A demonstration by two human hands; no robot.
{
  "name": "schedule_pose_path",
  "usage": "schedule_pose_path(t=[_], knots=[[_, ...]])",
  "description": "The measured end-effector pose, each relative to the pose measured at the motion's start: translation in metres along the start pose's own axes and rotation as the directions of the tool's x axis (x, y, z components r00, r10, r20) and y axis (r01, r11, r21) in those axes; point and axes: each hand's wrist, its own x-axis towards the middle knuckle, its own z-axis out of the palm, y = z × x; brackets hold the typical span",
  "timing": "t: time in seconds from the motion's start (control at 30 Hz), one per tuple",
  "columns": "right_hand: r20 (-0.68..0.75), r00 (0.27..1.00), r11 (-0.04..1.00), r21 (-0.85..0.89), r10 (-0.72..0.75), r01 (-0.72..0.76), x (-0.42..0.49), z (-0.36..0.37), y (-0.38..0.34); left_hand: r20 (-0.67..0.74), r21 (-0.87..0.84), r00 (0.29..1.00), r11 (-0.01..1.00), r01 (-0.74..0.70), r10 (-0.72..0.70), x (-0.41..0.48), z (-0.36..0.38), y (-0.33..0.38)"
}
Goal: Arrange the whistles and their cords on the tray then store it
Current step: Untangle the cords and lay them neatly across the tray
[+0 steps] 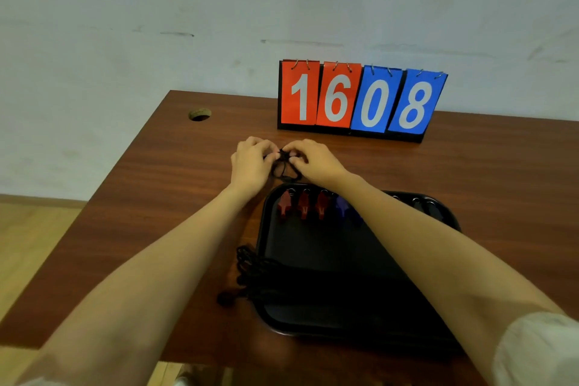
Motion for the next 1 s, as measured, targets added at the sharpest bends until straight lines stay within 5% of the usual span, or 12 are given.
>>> schedule_pose_path(t=[0.17,0.47,0.67,1.0], knots=[[-0.106,0.994,0.999,0.017,-0.029,0.031,-0.01,-0.02,-0.017,-0.031,-0.053,0.996,0.995,-0.082,0.081,-0.011,-0.018,0.02],[-0.061,0.998,0.998,0.042,-0.034,0.037,-0.031,-0.045,-0.041,-0.038,-0.299,0.996,0.95,-0.084,0.076,-0.028,-0.042,0.043],[-0.136,0.991,1.0,0.001,-0.004,0.004,-0.038,-0.059,-0.049,-0.062,-0.154,0.991,0.98,-0.125,0.117,-0.032,-0.051,0.044],[-0.215,0.975,0.996,-0.081,-0.065,0.048,-0.039,-0.074,-0.053,-0.192,-0.194,0.978,0.973,-0.121,0.083,-0.03,-0.057,0.056]])
